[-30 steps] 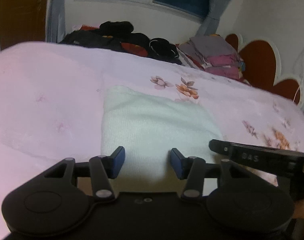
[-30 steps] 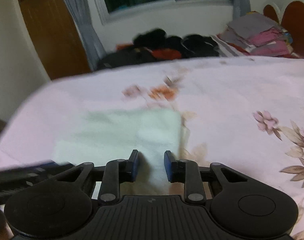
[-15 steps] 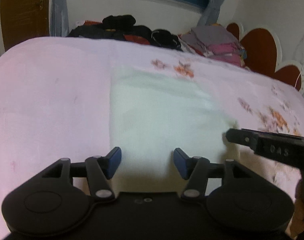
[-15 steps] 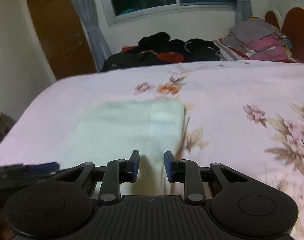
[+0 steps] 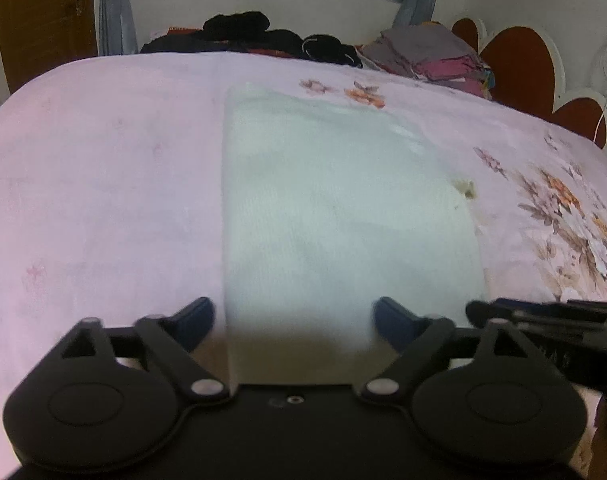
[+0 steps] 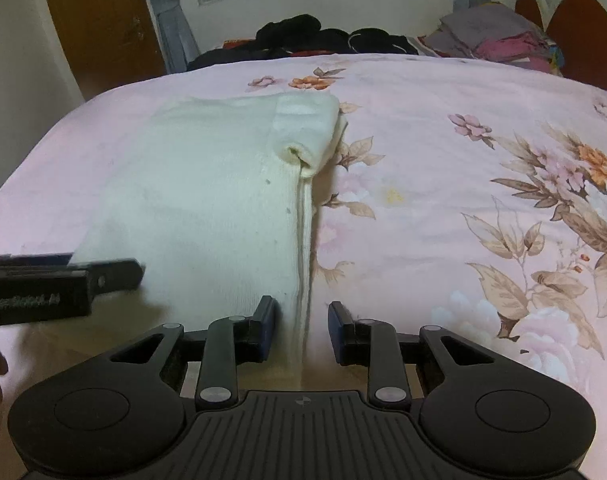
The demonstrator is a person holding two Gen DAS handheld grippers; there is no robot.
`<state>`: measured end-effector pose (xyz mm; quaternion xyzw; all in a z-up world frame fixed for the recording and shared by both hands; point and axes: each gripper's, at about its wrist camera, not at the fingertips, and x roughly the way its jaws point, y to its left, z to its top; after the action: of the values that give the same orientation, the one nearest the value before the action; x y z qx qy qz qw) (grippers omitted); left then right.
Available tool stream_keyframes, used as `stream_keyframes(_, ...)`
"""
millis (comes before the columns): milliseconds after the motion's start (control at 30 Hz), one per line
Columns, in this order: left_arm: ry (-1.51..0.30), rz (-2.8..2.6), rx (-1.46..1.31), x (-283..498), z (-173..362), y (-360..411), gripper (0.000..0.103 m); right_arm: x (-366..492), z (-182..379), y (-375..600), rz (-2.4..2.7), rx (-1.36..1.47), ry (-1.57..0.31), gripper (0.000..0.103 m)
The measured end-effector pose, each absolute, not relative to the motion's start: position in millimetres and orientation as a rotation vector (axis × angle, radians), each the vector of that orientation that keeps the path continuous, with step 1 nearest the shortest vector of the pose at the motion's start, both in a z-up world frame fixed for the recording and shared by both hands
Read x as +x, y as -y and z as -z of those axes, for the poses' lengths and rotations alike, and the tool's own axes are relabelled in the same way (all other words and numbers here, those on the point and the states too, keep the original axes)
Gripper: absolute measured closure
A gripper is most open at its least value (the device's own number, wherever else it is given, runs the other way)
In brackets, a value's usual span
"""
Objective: Fold small clothes
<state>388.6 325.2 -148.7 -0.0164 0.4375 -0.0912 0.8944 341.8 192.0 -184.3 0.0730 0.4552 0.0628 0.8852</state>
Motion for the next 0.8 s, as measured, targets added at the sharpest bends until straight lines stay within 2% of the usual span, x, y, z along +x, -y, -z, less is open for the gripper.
stream_keyframes(33, -0.91, 0.178, -0.025, 386, 149, -325, 0.002, 339, 184, -191, -0.13, 0.147, -0.95, 0.076)
stream_keyframes(100, -0.911, 0.175, -0.021, 382, 149, -327, 0.0, 334, 185, -192, -0.142, 0.116, -0.933, 0.076)
stream_keyframes(333, -0.999, 0.066, -0.073, 374, 146, -332, 0.0, 338, 185, -188, -0.154, 0.152, -0.945, 0.075)
stream_keyframes(500, -1.019, -0.042, -0.014, 364, 132, -323, 0.0, 338, 182, -189, -0.16, 0.124, -0.945, 0.074)
stream_keyframes(567, -1.013, -0.064, 0.005, 354, 126, -320, 0.0, 336, 177, -192, -0.153, 0.089, -0.937, 0.062)
stream_keyframes(600, -1.013, -0.074, 0.003, 349, 123, -320, 0.0, 333, 172, -192, -0.146, 0.077, -0.927, 0.051)
stream_keyframes(633, -1.014, -0.082, 0.001, 342, 119, -319, 0.0, 327, 166, -189, -0.155, 0.088, -0.907, 0.047)
stream_keyframes(800, -0.969, -0.11, -0.028, 302, 92, -314, 0.002, 282, 137, -171, -0.19, 0.131, -0.842, 0.045)
